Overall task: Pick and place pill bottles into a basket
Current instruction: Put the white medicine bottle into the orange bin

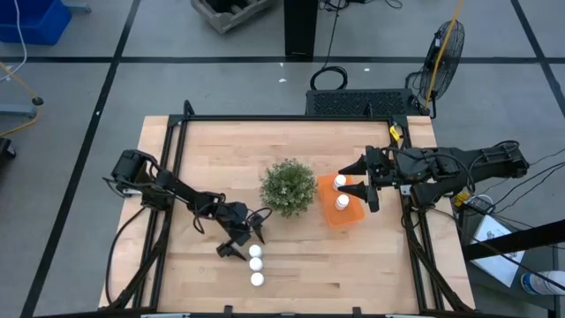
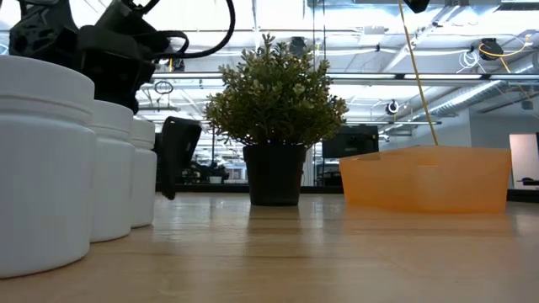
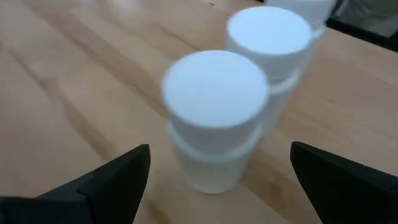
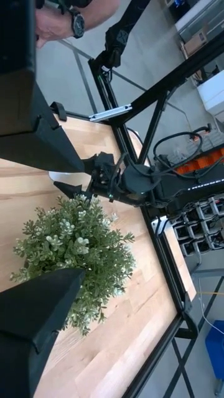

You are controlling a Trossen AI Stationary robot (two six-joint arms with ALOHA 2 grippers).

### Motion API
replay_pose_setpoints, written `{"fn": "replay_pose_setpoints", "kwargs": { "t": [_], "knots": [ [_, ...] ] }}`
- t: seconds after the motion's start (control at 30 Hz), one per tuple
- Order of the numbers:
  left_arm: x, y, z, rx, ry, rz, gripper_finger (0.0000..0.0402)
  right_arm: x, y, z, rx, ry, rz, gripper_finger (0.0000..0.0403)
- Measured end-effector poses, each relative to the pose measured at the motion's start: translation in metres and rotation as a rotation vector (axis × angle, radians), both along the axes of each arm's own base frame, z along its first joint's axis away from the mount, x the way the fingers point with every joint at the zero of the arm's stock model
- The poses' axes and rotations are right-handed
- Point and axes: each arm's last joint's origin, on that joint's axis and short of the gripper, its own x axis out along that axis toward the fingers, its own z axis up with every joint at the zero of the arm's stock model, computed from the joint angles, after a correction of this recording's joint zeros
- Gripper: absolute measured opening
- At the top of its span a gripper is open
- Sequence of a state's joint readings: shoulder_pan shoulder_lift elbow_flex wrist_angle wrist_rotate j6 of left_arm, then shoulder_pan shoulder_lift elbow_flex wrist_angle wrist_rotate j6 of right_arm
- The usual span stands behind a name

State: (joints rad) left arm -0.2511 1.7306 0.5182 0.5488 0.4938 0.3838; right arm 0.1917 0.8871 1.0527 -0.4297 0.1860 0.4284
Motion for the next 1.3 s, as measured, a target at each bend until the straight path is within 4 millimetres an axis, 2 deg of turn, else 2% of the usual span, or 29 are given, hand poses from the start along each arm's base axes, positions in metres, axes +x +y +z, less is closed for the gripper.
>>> {"fn": "replay_pose_setpoints", "kwargs": {
  "t": [0.2,0.27,0.7,0.83,0.93,1.0,1.17,1.3],
  "knots": [
    [-0.002,-0.008,0.0,0.007,-0.008,-0.032,0.0391,0.0,0.0,0.0,-0.008,0.0,0.002,0.0253],
    [-0.002,-0.009,0.0,0.019,-0.022,-0.025,0.038,0.0,0.0,0.0,-0.008,0.0,0.002,0.0253],
    [-0.001,-0.008,0.002,-0.012,-0.017,-0.001,0.0172,0.008,0.002,-0.002,-0.012,0.002,0.003,0.0253],
    [-0.001,0.0,0.01,-0.009,0.033,0.144,0.0169,0.012,0.002,-0.002,-0.025,-0.008,0.013,0.0253],
    [-0.003,0.01,0.024,-0.026,0.069,0.281,0.0169,0.012,0.003,0.0,-0.042,-0.031,0.02,0.0253],
    [-0.006,0.016,0.041,-0.071,0.059,0.363,0.0169,0.013,0.003,0.001,-0.056,-0.044,0.026,0.0253],
    [-0.018,0.027,0.095,-0.222,0.019,0.57,0.0169,0.015,0.003,0.005,-0.026,-0.083,0.046,0.0253],
    [-0.024,0.028,0.15,-0.254,0.069,0.687,0.0169,0.023,0.004,0.01,0.064,-0.128,0.128,0.0253]
  ]
}}
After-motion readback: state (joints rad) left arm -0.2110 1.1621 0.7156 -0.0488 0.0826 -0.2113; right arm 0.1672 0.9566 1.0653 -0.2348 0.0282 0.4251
